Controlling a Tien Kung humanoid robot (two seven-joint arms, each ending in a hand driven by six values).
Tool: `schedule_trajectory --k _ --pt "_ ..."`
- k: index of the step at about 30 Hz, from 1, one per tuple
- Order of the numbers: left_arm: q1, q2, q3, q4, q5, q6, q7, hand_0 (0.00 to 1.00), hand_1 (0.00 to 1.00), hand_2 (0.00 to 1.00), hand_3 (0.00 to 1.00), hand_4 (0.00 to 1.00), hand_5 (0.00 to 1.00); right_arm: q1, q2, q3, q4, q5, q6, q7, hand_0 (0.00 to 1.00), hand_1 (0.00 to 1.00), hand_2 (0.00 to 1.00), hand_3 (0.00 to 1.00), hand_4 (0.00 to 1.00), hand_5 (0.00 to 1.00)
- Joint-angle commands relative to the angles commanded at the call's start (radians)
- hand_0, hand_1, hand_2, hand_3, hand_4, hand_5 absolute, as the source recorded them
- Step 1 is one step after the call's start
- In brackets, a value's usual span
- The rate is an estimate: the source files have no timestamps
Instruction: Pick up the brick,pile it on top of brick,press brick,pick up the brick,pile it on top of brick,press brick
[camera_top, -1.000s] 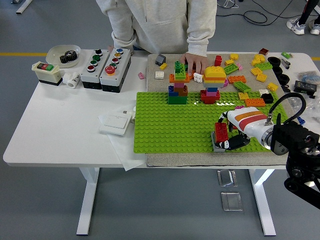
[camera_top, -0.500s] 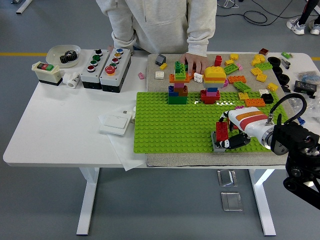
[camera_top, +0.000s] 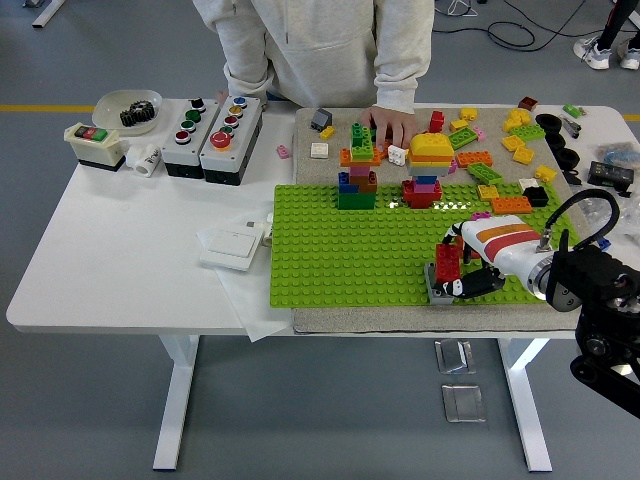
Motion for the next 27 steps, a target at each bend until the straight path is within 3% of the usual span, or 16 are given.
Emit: schedule_trajectory --k 15,27 --pt "-0.001 -0.002 0.007 0.000 -0.009 0.001 -0.004 0.800 0.724 0.605 0.539 0.535 0.548 -0.006 -0.003 0.000 0.005 0.000 -0.008 0.011 0.140 0.335 0.482 0.506 0.707 0.465" --pt "0.000 -0.004 0.024 0.000 -0.025 0.002 -0.008 0.802 0.723 0.606 0.540 0.536 0.549 -0.010 0.006 -0.008 -0.019 -0.005 -0.055 0.057 0.139 0.333 0.481 0.503 0.697 0.462"
